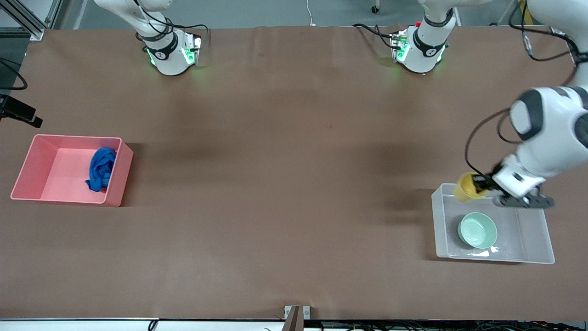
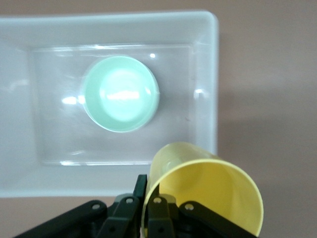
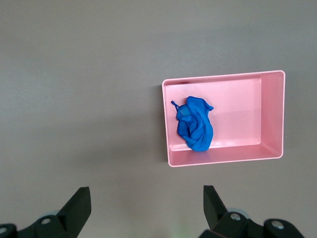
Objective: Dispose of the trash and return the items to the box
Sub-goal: 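Carry the yellow cup with the left gripper into the clear bin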
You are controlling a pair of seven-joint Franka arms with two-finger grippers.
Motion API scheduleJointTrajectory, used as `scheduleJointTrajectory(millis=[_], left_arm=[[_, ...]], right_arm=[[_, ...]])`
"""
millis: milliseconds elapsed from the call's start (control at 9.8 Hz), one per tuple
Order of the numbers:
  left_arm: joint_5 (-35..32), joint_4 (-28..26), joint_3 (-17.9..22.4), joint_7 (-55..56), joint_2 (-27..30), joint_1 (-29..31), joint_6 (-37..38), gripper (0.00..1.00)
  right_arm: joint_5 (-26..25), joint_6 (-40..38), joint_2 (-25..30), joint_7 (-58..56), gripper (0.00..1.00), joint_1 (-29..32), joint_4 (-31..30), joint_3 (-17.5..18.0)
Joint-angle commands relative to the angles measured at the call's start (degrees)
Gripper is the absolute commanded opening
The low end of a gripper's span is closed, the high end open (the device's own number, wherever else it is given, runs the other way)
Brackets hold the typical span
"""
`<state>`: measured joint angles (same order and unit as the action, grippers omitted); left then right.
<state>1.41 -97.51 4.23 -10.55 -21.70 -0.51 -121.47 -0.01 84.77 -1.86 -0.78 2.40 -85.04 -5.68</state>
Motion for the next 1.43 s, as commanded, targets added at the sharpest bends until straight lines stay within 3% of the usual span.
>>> scheduleJointTrajectory(millis=[0,204,408,1122,1224,1327], left_arm=[[2.36,12.56,4.53,-6.39,-13.23,0.07,2.20,0.00],[8.68,18.74,8.23,-12.45,-19.75,0.33,2.21,0.00],[9.31,21.48,9.22,-14.85,-22.94,1.03,1.42,0.00],[14.22,17.54,8.78,-14.76,-25.14,0.78,-2.97,0.10],[14.76,17.53,8.78,-14.50,-24.97,0.69,-2.98,0.17],[14.94,17.70,8.78,-14.15,-24.45,0.86,-2.98,0.31]], right_arm=[[-0.43,0.04,0.90,0.16,1.00,-0.03,-0.92,0.06],[-0.43,0.04,0.90,0.16,1.00,-0.03,-0.92,0.06],[-0.43,0.04,0.90,0.16,1.00,-0.03,-0.92,0.06],[-0.43,0.04,0.90,0.16,1.00,-0.03,-0.92,0.06],[-0.43,0.04,0.98,0.16,1.00,-0.03,-0.92,0.06],[-0.43,0.04,0.90,0.16,1.00,-0.03,-0.92,0.06]])
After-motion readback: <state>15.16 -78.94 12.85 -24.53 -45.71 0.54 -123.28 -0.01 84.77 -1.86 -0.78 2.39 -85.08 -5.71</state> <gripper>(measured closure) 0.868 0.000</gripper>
